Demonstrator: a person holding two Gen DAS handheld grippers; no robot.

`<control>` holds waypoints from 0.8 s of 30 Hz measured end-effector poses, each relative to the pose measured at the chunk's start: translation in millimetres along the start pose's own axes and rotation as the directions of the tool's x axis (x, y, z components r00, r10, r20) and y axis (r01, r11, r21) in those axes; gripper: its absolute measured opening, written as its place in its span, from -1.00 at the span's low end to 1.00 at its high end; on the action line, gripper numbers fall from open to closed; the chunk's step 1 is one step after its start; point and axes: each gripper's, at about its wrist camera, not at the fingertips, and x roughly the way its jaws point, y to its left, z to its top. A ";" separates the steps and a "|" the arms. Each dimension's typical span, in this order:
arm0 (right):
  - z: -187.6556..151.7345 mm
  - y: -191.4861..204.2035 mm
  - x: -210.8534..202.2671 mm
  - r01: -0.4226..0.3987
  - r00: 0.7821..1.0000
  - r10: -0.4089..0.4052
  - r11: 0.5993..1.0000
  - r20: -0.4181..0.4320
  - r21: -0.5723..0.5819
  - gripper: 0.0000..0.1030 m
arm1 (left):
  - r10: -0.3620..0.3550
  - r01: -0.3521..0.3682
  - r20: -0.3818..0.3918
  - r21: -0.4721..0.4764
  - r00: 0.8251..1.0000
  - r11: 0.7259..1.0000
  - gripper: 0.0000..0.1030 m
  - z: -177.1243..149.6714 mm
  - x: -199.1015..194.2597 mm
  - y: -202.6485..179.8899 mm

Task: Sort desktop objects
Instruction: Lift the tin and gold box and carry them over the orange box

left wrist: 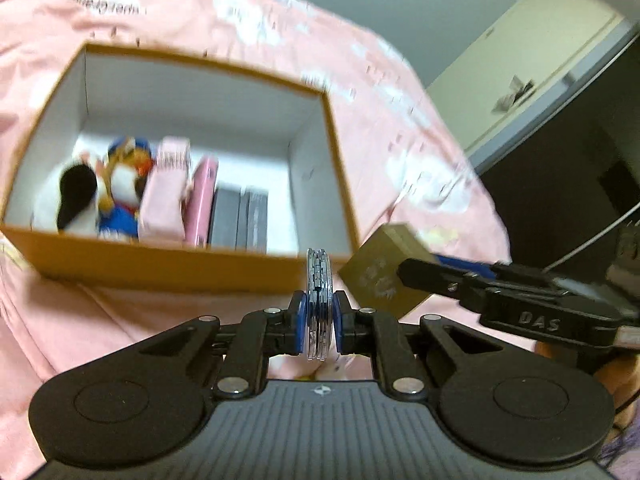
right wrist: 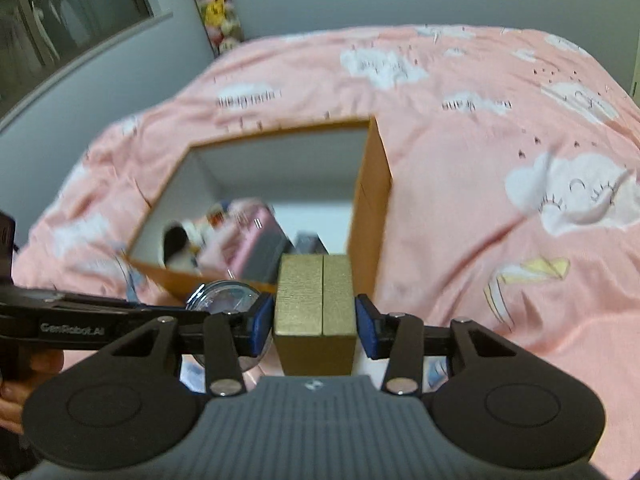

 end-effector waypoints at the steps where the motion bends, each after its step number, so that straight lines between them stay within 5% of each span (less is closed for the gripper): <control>1: 3.9 2.0 -0.7 -0.006 1.000 0.006 1.000 0.018 0.007 -0.10 | -0.013 0.013 0.021 -0.008 1.000 1.000 -0.71 5.2 -5.5 0.4; 9: 38.2 9.8 20.3 -0.030 0.994 0.020 0.995 0.103 0.100 -0.11 | 0.018 -0.013 0.111 -0.043 0.994 0.999 -0.71 43.6 -7.8 13.4; 24: 32.5 22.6 74.8 0.170 0.981 -0.170 0.985 0.095 0.001 -0.11 | 0.021 -0.024 -0.034 -0.087 0.999 0.996 -0.71 60.6 54.3 34.6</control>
